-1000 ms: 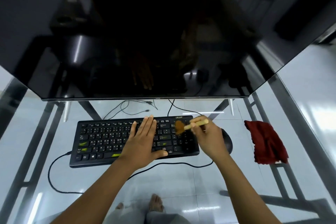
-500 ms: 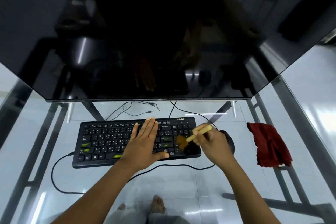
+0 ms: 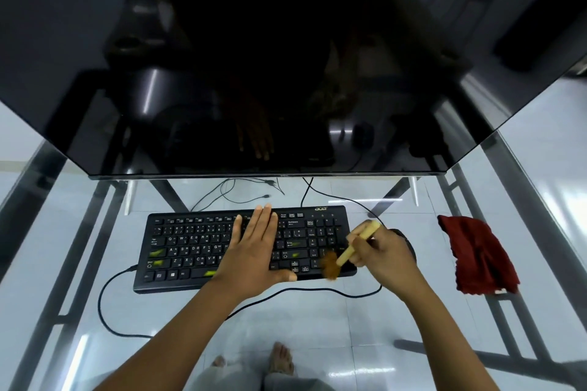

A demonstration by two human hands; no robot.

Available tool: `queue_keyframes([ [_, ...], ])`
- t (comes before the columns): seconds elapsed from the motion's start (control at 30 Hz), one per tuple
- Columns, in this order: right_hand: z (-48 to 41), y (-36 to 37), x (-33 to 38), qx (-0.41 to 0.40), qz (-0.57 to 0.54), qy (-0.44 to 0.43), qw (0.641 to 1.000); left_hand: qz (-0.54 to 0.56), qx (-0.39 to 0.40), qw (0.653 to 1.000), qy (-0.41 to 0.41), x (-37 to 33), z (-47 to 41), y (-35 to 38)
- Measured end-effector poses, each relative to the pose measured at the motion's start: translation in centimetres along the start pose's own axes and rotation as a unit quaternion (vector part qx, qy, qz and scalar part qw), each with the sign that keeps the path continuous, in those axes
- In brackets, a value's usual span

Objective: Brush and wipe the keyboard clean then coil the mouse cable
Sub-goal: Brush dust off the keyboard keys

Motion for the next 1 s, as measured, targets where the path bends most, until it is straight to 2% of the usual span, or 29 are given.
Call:
queue_keyframes([
  [0.03,-0.2,-0.1,-0.2,-0.026,0.014,-0.009,1.0,-0.007,0.003,1.0,-0.004,0.1,0.1,0.0],
  [0.07,-0.5,-0.8,-0.5,-0.088,0.033,-0.027,0.995,-0.012,0.006,1.0,-0.008,0.2,0.2,0.0],
  [0.13,-0.7,-2.0,-0.7,-0.168,0.012,-0.021,0.986,-0.014,0.002,1.0,-0.014,0.5,0.5,-0.1],
  [0.17,-0.8,-1.8,-0.8,-0.161,-0.024,-0.016,0.987,-0.013,0.001,1.0,-0.014,0.6,0.6,-0.1],
  [0.23,-0.7,0.2,-0.4,-0.05,-0.091,0.004,0.995,-0.013,0.007,1.0,-0.011,0.7,0.7,-0.1],
  [0.27,-0.4,0.9,0.2,-0.022,-0.087,0.006,0.996,-0.013,0.009,1.0,-0.012,0.7,0.7,-0.1],
  [0.3,-0.4,1.1,0.3,-0.036,-0.073,-0.011,0.997,-0.011,0.01,1.0,-0.013,0.6,0.7,-0.1],
  [0.37,-0.8,0.3,0.5,-0.147,-0.053,-0.031,0.987,-0.005,0.011,1.0,-0.017,0.5,0.7,-0.2],
  [0.4,-1.0,0.0,0.6,-0.173,-0.074,-0.02,0.982,-0.002,0.01,1.0,-0.017,0.5,0.7,-0.2],
  [0.43,-1.2,0.4,0.6,-0.168,-0.106,-0.017,0.98,-0.004,0.011,1.0,-0.018,0.5,0.8,-0.2],
  [0.5,-1.8,2.2,0.9,-0.085,-0.149,0.006,0.985,-0.013,0.015,1.0,-0.017,0.5,0.8,-0.3],
  [0.53,-1.8,2.6,1.4,-0.073,-0.135,0.013,0.988,-0.015,0.016,1.0,-0.016,0.5,0.9,-0.3],
  [0.63,-2.6,1.8,2.0,-0.175,-0.11,-0.023,0.978,-0.004,0.012,1.0,-0.014,0.5,0.9,-0.3],
  [0.67,-2.8,1.9,2.2,-0.17,-0.128,-0.013,0.977,-0.004,0.011,1.0,-0.011,0.5,1.0,-0.3],
  [0.77,-2.9,4.5,2.7,-0.04,-0.134,-0.012,0.99,0.004,0.005,1.0,0.0,0.9,1.0,-0.5],
  [0.8,-2.6,4.8,3.3,-0.032,-0.102,-0.045,0.993,0.01,0.001,1.0,0.001,1.0,1.0,-0.6],
  [0.9,-1.6,4.5,4.7,-0.106,-0.031,-0.153,0.982,0.011,-0.005,1.0,-0.006,1.4,1.1,-0.7],
  [0.93,-0.9,4.9,5.3,-0.095,-0.011,-0.178,0.979,0.014,-0.006,1.0,-0.012,1.7,1.3,-0.6],
  [1.0,0.9,6.5,6.1,0.002,0.025,-0.227,0.974,0.022,-0.008,1.0,-0.02,2.1,1.6,-0.6],
])
Point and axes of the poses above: each hand's wrist, its own z-axis away from the middle knuckle, its own y-axis out of the palm, x = y × z, the point moved 6 cm from there along -z, towards the middle knuckle, and after that the axes turned 8 degrees about -x, right-handed, at the moved point
